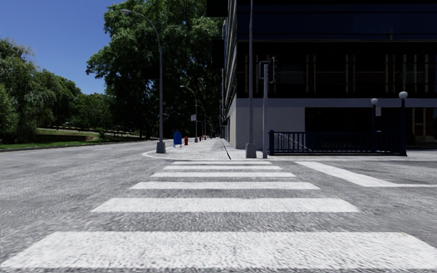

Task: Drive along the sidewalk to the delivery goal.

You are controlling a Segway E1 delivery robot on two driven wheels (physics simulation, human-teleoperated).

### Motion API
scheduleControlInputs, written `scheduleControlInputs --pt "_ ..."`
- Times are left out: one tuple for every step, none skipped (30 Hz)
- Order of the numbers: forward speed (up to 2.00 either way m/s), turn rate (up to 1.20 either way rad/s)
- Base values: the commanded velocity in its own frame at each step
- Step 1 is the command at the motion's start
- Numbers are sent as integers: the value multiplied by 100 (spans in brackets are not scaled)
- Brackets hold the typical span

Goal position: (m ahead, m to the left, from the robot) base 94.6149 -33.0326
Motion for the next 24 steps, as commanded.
scheduleControlInputs --pt "136 0" --pt "136 0" --pt "136 0" --pt "135 0" --pt "135 0" --pt "135 0" --pt "135 0" --pt "135 0" --pt "135 0" --pt "135 0" --pt "135 0" --pt "135 0" --pt "135 0" --pt "135 0" --pt "135 0" --pt "135 0" --pt "135 0" --pt "135 0" --pt "135 0" --pt "135 0" --pt "135 0" --pt "135 0" --pt "135 0" --pt "135 0"
